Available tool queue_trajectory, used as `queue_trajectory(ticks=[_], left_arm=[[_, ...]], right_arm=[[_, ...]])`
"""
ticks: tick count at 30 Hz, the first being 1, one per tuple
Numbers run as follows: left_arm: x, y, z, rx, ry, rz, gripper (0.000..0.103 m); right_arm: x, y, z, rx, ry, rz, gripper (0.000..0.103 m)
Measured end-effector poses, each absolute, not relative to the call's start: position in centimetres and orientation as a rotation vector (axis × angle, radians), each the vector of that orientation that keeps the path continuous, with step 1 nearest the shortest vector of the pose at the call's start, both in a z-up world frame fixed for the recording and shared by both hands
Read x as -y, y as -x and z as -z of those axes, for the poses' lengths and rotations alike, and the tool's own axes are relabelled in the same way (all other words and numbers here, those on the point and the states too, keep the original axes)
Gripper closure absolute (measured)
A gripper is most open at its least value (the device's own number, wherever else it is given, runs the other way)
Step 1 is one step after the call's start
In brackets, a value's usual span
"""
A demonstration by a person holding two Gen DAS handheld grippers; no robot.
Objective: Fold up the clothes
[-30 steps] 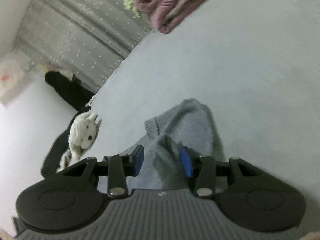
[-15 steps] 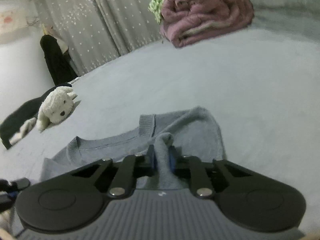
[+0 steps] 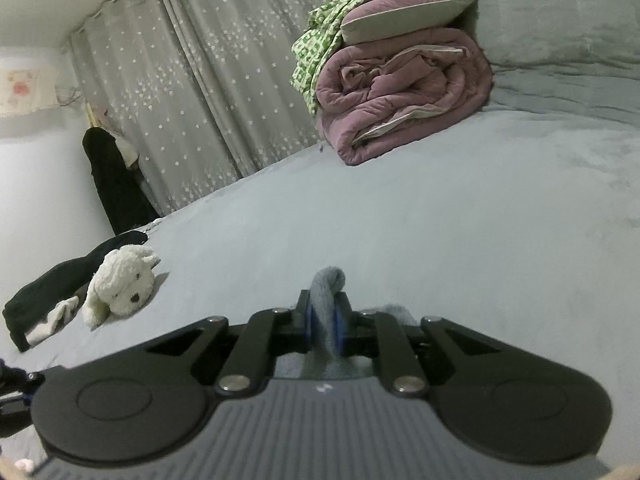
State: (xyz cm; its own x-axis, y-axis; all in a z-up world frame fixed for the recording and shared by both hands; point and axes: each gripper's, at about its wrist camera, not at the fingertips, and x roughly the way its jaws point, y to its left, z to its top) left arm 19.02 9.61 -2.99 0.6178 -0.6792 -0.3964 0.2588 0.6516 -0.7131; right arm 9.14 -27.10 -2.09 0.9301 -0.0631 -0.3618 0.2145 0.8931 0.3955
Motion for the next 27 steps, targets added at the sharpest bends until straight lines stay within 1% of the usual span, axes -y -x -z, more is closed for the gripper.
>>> queue_trajectory(ticks=[6, 13, 17, 18, 22, 25, 27], left_arm=[[-8.2, -22.1, 4.4, -0.721, 0.600, 0.542, 0.094], [-9.6, -23.6, 7.3, -0.745, 0.699, 0.495, 0.094], [-10.6, -24.3, 8.7, -0.753, 0.759, 0.471, 0.093], [-11.1, -24.2, 8.5, -0.745, 0.782, 0.472, 0.094], [-12.0, -23.4, 6.9, -0.697, 0.805, 0.481, 0.091], [-12.0, -22.7, 5.4, -0.657, 0.777, 0.493, 0.091], [-10.8, -22.2, 4.5, -0.634, 0.705, 0.516, 0.091]], right_arm=[[27.6, -12.0, 3.3, -0.411, -0.456, 0.142, 0.090], [28.3, -14.2, 6.3, -0.525, -0.476, 0.168, 0.090], [28.5, -14.0, 6.2, -0.536, -0.485, 0.142, 0.088], [28.5, -13.9, 6.1, -0.537, -0.483, 0.131, 0.084], [29.0, -13.3, 5.1, -0.531, -0.499, 0.096, 0.080], [28.6, -13.1, 4.3, -0.508, -0.467, 0.085, 0.078], [28.3, -12.9, 3.7, -0.493, -0.445, 0.077, 0.078]])
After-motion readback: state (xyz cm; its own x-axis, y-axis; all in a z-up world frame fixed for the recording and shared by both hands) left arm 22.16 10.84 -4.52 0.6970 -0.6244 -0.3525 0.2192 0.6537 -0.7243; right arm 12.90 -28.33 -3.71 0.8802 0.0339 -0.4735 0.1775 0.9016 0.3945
